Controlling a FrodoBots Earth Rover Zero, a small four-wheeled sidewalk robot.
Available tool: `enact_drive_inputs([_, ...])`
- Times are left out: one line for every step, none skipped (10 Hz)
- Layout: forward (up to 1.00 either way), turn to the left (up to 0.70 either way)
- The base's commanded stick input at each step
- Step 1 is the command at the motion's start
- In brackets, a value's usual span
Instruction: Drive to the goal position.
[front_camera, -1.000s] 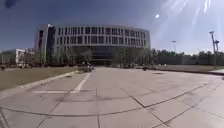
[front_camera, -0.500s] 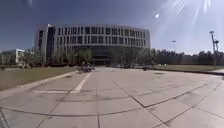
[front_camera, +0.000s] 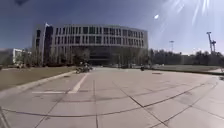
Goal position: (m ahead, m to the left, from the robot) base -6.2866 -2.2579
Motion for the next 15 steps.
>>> enact_drive_inputs([0.00,-0.70])
enact_drive_inputs([0.00,-0.70])
enact_drive_inputs([0.00,-0.70])
enact_drive_inputs([0.00,-0.70])
enact_drive_inputs([0.00,-0.70])
enact_drive_inputs([0.00,-0.70])
enact_drive_inputs([0.00,-0.70])
enact_drive_inputs([0.00,-0.70])
enact_drive_inputs([0.00,-0.70])
enact_drive_inputs([0.00,-0.70])
enact_drive_inputs([0.00,-0.70])
enact_drive_inputs([0.00,-0.70])
enact_drive_inputs([0.00,-0.70])
enact_drive_inputs([0.00,-0.70])
enact_drive_inputs([0.00,-0.70])
